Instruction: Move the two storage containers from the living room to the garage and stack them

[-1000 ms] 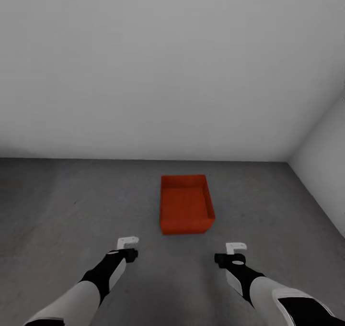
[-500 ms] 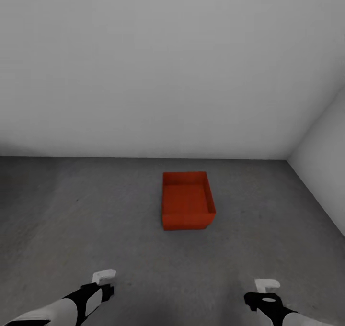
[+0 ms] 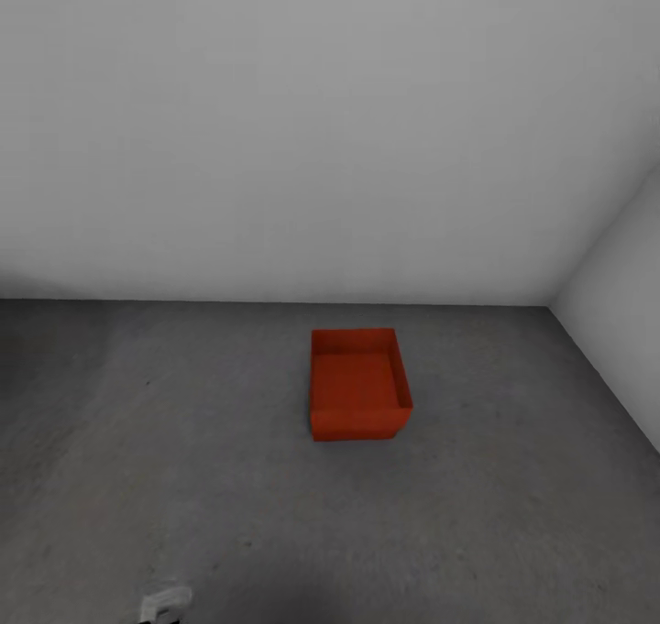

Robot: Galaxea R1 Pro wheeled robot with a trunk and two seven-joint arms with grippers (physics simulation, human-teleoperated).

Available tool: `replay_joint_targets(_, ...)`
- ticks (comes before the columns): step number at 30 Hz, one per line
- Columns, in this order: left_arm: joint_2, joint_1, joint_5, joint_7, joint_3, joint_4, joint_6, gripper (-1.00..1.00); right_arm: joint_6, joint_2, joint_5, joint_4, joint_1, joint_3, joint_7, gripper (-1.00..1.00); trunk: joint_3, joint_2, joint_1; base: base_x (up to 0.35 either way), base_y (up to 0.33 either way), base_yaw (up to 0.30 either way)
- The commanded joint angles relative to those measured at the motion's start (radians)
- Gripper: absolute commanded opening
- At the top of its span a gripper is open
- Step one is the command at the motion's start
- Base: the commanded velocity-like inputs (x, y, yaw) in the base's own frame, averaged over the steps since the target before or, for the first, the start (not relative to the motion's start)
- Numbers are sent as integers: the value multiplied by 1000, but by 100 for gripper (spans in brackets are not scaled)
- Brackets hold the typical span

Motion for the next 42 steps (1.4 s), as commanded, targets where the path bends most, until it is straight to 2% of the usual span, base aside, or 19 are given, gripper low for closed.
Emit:
replay_joint_targets(1, 3, 10, 4, 2, -2, 0, -8, 100, -6, 0, 4, 3, 4, 1, -3, 100, -1, -2, 1, 0, 0, 0)
replay_joint_targets(3, 11, 58, 6, 2, -2, 0, -79, 100, -6, 1, 6, 3, 22, 1, -1, 100, -1, -2, 1, 0, 0, 0)
replay_joint_targets(6, 7, 71, 5, 1, -3, 0, -104, 100, -5, 2, 7, 4, 26, 3, 3, 100, -1, -2, 1, 0, 0, 0)
replay_joint_targets(15, -9, 76, -2, -2, -4, -2, -114, 100, -5, 12, 6, 4, 38, 3, 10, 100, 0, -2, 1, 0, 0, 0)
replay_joint_targets(19, -9, 76, -2, -2, -4, -2, -114, 100, -13, 36, 9, 3, 75, 3, 75, 100, 5, -2, 1, 0, 0, 0)
replay_joint_targets(24, -10, 76, -1, -2, -4, -2, -114, 100, -18, 38, 9, 3, 87, 1, 127, 100, 13, -2, 1, 0, 0, 0)
replay_joint_targets(42, -10, 76, -1, -2, -4, -2, -114, 100, -20, 38, 11, 3, 88, 4, 136, 100, 42, -2, 1, 0, 0, 0)
